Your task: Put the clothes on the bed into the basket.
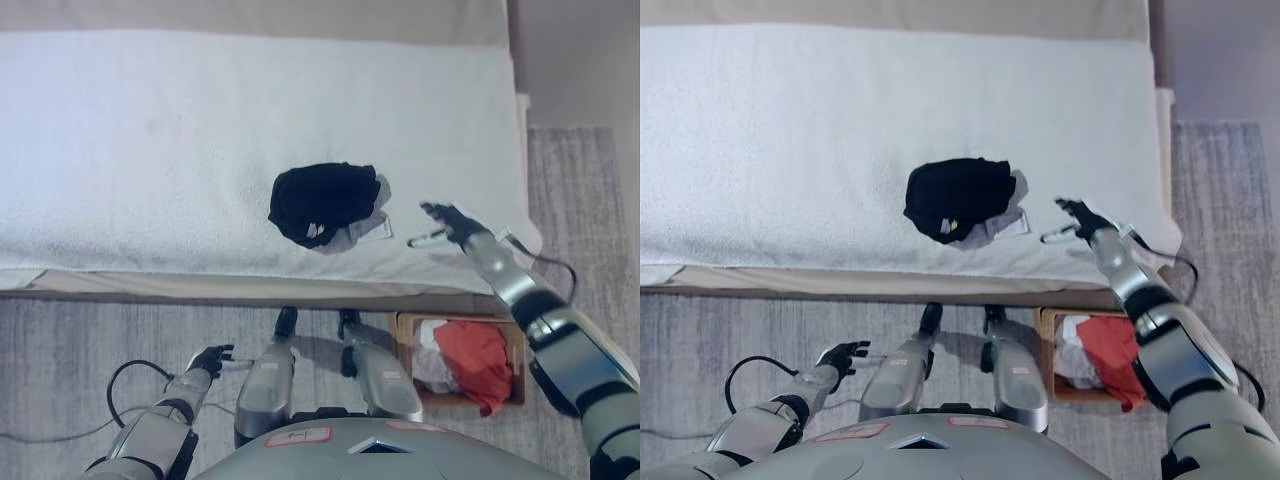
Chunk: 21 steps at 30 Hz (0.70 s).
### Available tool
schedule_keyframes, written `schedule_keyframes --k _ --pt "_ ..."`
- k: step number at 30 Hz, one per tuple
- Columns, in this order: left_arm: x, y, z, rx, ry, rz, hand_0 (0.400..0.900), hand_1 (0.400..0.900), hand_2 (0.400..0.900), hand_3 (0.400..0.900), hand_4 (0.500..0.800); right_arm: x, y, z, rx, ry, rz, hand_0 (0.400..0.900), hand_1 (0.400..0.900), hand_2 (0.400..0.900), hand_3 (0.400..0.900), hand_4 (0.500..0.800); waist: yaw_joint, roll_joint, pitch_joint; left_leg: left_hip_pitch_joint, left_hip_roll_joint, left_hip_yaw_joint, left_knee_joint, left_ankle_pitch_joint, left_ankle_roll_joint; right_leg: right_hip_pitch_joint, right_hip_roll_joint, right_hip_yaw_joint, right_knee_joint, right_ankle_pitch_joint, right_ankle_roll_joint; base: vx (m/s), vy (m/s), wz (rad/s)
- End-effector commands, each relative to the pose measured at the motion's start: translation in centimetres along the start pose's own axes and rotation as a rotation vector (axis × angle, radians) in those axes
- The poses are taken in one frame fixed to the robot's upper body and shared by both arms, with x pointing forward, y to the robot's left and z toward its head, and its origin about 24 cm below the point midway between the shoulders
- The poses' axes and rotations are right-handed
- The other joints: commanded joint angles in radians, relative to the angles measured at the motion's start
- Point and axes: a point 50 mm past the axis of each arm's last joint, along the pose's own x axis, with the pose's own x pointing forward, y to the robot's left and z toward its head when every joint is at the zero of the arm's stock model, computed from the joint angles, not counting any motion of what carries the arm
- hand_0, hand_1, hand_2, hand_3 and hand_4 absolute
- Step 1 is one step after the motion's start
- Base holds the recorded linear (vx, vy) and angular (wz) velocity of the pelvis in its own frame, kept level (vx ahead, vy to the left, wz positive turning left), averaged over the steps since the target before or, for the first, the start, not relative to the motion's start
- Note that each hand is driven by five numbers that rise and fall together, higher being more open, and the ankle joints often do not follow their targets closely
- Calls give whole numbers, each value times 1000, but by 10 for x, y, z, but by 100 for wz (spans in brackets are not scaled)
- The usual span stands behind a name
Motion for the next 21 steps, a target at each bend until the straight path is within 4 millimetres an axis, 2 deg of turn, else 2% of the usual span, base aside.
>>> schedule_keyframes --k 1,2,3,5,7,8,10,12,15,19,21 --pt "-4 16 -22 -36 80 65 900 900 900 900 800 12 -21 51 -87 -142 -83 900 900 900 900 800 41 20 39 -16 -4 38 -83 57 1 -34 -46 18 154 -126 40 2 -47 30" --pt "-4 15 -22 -38 82 63 900 900 900 900 800 14 -19 55 -91 -133 -87 900 900 900 900 800 48 27 44 -21 -5 37 -87 61 1 -38 -47 14 155 -127 39 0 -31 38" --pt "-16 28 -64 -30 134 32 900 900 900 900 800 13 -28 49 -93 -115 -113 900 900 900 900 800 87 49 56 -31 -11 26 -86 69 -1 -35 -52 -1 156 -132 40 4 -35 43" --pt "-11 23 -51 -23 113 47 900 900 900 900 800 16 -22 53 -116 -101 -84 900 900 900 900 800 93 71 62 -46 -21 9 -91 80 -1 -40 -59 -16 158 -131 42 -5 -10 41" --pt "-13 37 -47 18 94 79 900 900 900 900 800 19 -25 60 -127 -109 -92 900 900 900 900 800 110 92 72 -49 -28 -3 -94 85 -4 -33 -65 -31 157 -135 42 3 21 27" --pt "-9 33 -32 -26 40 64 900 900 900 900 800 20 -20 71 -127 -136 -88 900 900 900 900 800 107 95 75 -49 -29 -5 -97 87 -3 -33 -67 -35 156 -135 43 18 35 15" --pt "-5 22 -15 -8 0 50 900 900 900 900 800 22 -2 80 -133 -150 -55 900 900 900 900 800 112 101 75 -55 -33 -10 -98 89 -1 -31 -71 -43 151 -134 43 28 24 15" --pt "-4 15 -10 1 -16 43 900 900 900 900 800 24 5 91 -157 -169 -43 900 900 900 900 800 123 106 72 -58 -39 -14 -98 89 1 -24 -75 -52 144 -134 44 37 19 21" --pt "-3 17 -3 12 -31 58 900 900 900 900 800 25 14 106 -201 -193 -27 900 900 900 900 800 137 113 80 -73 -48 -20 -84 88 1 -18 -86 -65 143 -135 46 18 17 22" --pt "-1 18 7 17 -55 73 900 900 900 900 800 27 13 112 -212 -182 -52 900 900 900 900 800 162 128 93 -91 -62 -24 -72 89 1 -18 -95 -79 143 -136 46 9 9 22" --pt "-1 20 10 20 -61 81 900 900 900 900 800 28 7 116 -218 -177 -77 900 900 900 900 800 172 137 101 -103 -68 -25 -69 92 -1 -25 -97 -82 145 -138 45 0 6 15"
